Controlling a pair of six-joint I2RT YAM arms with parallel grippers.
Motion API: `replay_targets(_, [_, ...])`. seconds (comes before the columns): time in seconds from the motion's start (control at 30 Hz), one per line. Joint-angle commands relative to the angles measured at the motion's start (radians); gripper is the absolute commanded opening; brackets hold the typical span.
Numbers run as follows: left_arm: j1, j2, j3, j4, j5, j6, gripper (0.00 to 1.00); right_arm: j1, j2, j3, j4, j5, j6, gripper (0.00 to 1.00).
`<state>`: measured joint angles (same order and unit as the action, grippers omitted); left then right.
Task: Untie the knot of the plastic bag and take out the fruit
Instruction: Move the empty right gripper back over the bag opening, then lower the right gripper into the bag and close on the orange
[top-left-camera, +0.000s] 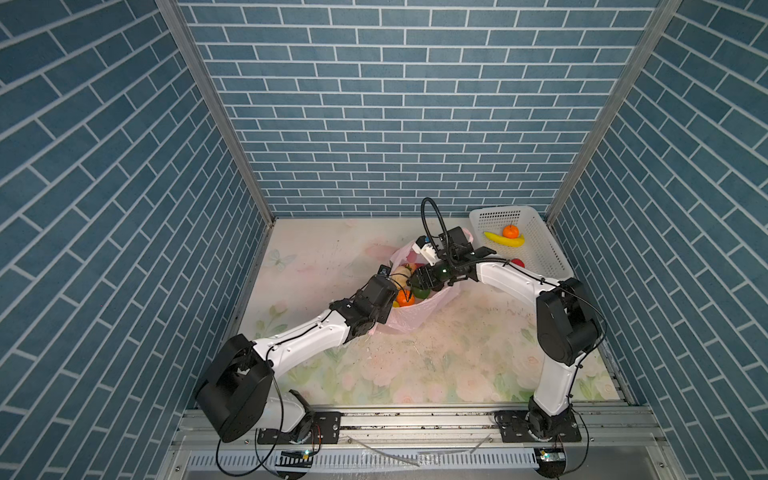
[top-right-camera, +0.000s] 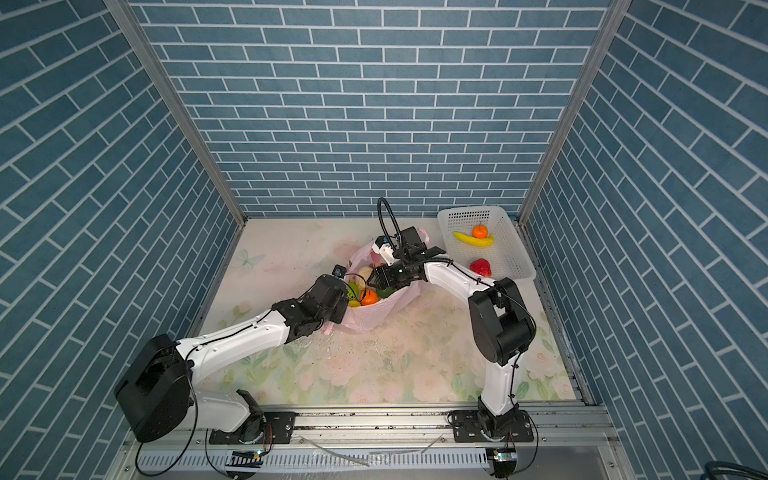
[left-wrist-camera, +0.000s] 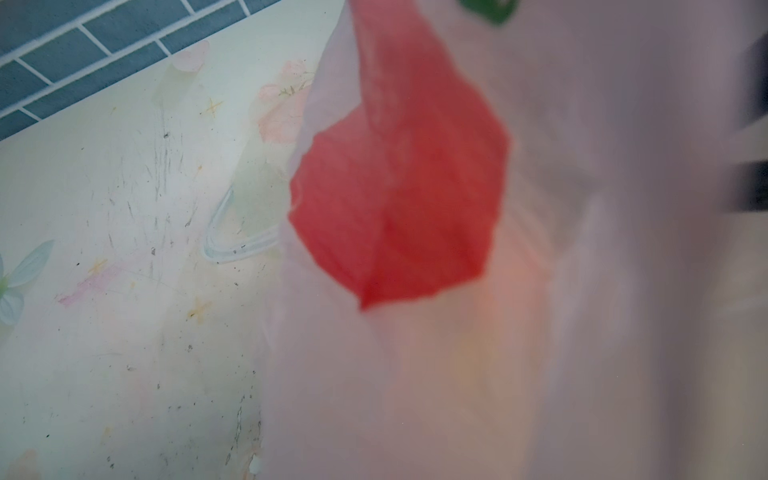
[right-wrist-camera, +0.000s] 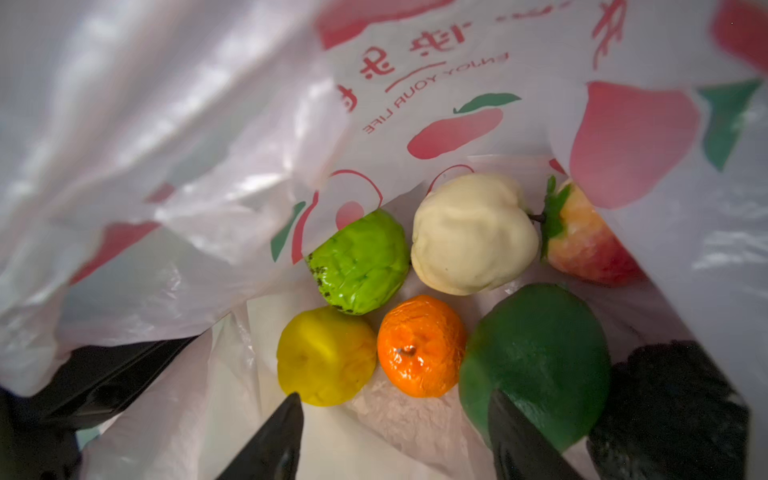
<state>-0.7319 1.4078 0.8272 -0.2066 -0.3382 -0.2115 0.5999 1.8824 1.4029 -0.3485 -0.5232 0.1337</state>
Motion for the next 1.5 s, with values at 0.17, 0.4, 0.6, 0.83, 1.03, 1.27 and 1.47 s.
replay_targets(0.17, [-0.002, 0.031, -0.045, 0.062, 0.085, -0.029, 0.00, 0.067, 0.029, -0.039, 0.074, 0.240, 0.133, 0.72])
replay_targets(0.4, [-0.055, 0.006, -0.112, 0.011, 0.118, -0.085, 0.00, 0.077, 0.021, -0.071, 0.029, 0.329, 0.231, 0.75])
replay_targets(0.6, [-0.066, 0.024, -0.151, 0.028, 0.126, -0.102, 0.00, 0.090, 0.043, -0.054, 0.014, 0.301, 0.260, 0.75])
replay_targets(0.83, [-0.072, 0.049, -0.137, 0.051, 0.104, -0.097, 0.00, 0.117, 0.034, -0.072, -0.023, 0.291, 0.263, 0.74])
replay_targets(1.03, [-0.070, 0.027, -0.103, 0.036, 0.072, -0.080, 0.00, 0.141, 0.035, -0.078, -0.044, 0.301, 0.256, 0.73])
replay_targets(1.27, [-0.068, -0.026, -0.070, 0.013, 0.020, -0.065, 0.00, 0.150, -0.018, -0.148, -0.081, 0.332, 0.260, 0.72])
replay_targets(1.47, [-0.067, -0.015, -0.063, 0.022, 0.018, -0.062, 0.00, 0.155, 0.025, -0.159, -0.037, 0.357, 0.254, 0.72])
